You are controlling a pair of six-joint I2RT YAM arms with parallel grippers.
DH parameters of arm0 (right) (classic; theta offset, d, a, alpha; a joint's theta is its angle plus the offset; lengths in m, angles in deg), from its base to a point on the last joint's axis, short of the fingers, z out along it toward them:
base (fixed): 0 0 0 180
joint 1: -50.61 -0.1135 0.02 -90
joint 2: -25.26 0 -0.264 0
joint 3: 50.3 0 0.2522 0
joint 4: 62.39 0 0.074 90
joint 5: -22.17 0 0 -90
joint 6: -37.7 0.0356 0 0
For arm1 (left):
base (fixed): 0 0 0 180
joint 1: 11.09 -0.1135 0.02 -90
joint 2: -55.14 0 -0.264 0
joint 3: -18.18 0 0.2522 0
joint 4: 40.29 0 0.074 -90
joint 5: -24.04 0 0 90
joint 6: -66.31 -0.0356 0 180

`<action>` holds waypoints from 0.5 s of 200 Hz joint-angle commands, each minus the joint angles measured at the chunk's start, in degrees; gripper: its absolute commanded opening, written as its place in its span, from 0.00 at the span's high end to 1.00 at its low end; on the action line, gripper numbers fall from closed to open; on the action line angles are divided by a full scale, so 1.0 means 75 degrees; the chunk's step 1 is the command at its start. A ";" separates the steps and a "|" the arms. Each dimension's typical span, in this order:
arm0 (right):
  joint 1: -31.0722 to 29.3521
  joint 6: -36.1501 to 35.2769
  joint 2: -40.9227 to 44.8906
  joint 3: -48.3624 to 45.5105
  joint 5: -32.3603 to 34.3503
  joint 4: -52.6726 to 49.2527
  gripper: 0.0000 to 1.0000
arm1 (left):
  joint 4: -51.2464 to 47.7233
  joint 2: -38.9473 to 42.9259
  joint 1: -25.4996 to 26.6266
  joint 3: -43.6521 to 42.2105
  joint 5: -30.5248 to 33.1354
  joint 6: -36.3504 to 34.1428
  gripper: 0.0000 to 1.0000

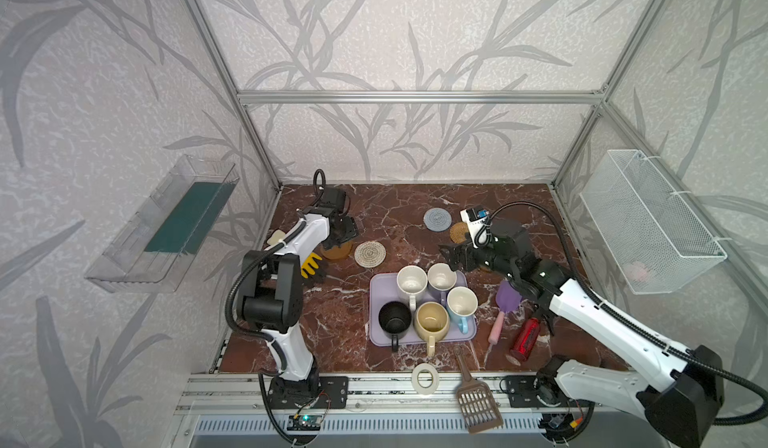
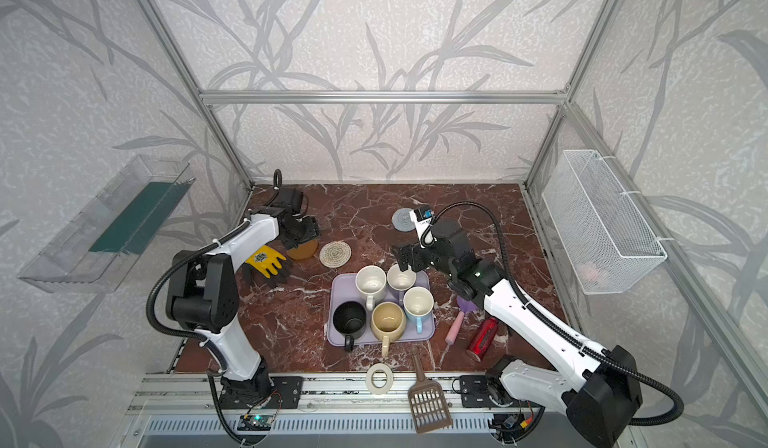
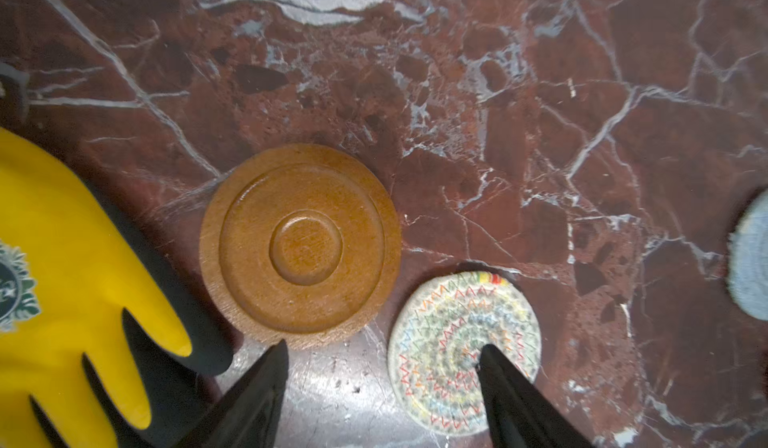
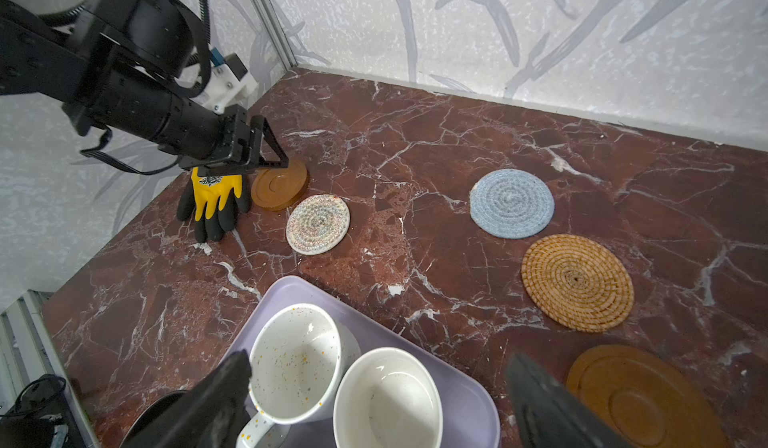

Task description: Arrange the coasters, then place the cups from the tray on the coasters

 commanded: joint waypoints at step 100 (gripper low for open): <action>-0.0054 -0.0110 -0.0107 -0.0212 -0.0075 0.0471 0.07 | -0.0349 -0.1867 0.0006 0.0911 -0.0061 -0.0227 0.31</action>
